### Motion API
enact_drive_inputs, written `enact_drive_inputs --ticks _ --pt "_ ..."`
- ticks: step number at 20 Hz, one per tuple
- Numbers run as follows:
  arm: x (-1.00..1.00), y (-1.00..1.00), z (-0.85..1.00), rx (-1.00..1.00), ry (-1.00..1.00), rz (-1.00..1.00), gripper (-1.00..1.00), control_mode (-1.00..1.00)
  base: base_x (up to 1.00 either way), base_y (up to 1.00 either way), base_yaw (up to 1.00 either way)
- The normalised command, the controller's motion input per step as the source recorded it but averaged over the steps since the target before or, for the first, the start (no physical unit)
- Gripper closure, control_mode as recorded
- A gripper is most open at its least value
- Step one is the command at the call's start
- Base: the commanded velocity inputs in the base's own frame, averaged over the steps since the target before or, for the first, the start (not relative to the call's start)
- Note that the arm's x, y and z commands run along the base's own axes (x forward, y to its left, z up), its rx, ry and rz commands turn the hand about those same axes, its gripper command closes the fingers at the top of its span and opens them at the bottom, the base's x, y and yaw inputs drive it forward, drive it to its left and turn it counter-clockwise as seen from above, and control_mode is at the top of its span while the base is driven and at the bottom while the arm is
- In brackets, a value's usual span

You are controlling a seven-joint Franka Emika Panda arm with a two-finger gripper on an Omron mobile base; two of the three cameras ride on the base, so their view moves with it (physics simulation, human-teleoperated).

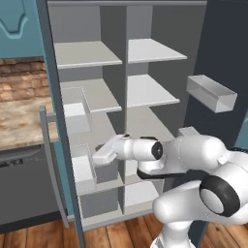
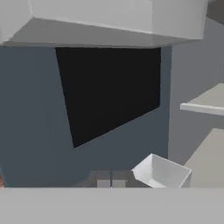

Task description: Place one of the steaks on the plate and the other in the bowl. Then place the bowl in the fridge.

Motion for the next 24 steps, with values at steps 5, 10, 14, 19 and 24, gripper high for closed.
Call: enact_drive_inputs --ticks 5,10,14,19,24 --pt "0.05 -0.38 0.07 0.09 0.09 -0.05 1.00 -1.00 0.00 0.00 0.00" --pt "0.00 -0.43 0.14 0.24 0.09 -0.01 1.00 -1.00 0.00 0.00 0.00" --pt "0.00 -0.74 0.79 0.53 0.30 0.00 1.00 -1.00 0.00 0.00 0.00" --pt "-0.15 -0.88 0.83 0.55 0.30 0.00 1.00 -1.00 0.00 0.00 0.00" --pt "-0.21 -0.43 0.94 0.53 0.44 -0.05 1.00 -1.00 0.00 0.00 0.00"
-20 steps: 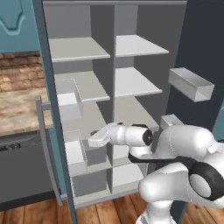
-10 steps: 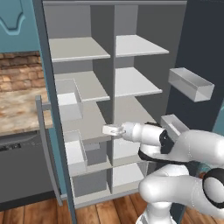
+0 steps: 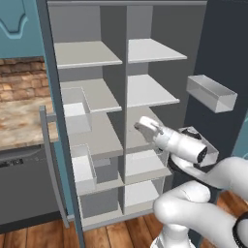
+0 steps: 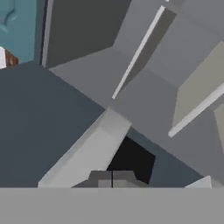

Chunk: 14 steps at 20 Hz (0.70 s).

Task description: Place one of the steaks on the plate and the other in the bowl. Then place the bowl in the fridge.

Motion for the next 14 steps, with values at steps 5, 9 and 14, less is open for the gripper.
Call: enact_drive_inputs --ticks 5,9,14 --pt "-0.31 -0.31 0.91 0.57 0.62 -0.19 1.00 -1.00 0.00 0.00 0.00" --pt "-0.34 -0.16 0.85 0.52 0.77 -0.28 1.00 -1.00 0.00 0.00 0.00" --pt "-0.20 -0.21 0.88 0.48 0.81 -0.25 1.00 -1.00 0.00 0.00 0.00"
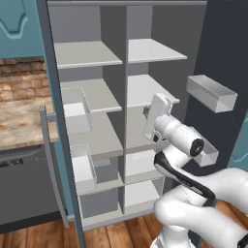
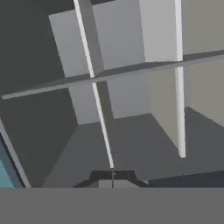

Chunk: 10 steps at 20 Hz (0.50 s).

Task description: Place one of the steaks on the plate and the other in the bowl. Then place the bowl in the fridge.

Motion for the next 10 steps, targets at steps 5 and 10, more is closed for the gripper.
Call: enact_drive_inputs --ticks 5,10 --pt "-0.11 -0.38 0.84 0.32 0.90 -0.20 1.00 -1.00 0.00 0.00 0.00" --pt "-0.23 -0.50 0.58 0.17 0.89 -0.22 1.00 -1.00 0.00 0.00 0.00"
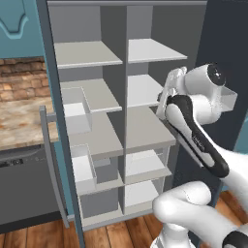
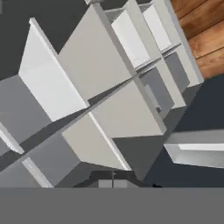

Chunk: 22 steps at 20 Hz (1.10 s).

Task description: Place one of the steaks on the plate and the other in the bowl. Then place the bowl in the fridge.

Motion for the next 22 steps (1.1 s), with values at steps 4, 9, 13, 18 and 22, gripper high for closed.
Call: enact_drive_inputs --ticks 4,9,13,18,22 --pt "-0.69 -0.50 -0.34 -0.03 0.38 -0.16 1.00 -1.00 0.00 0.00 0.00" --pt "-1.00 -0.41 -0.94 -0.11 0.02 -0.12 1.00 -1.00 0.00 0.00 0.00" --pt "-1.00 -0.24 -1.00 -0.12 0.01 -0.13 1.00 -1.00 0.00 0.00 0.00" --pt "-0.45 -0.03 -0.25 -0.02 0.00 -0.03 1.00 -1.00 0.00 0.00 0.00" --pt "-0.04 0.00 0.00 0.00 0.02 0.00 1.00 -1.00 0.00 0.00 0.00"
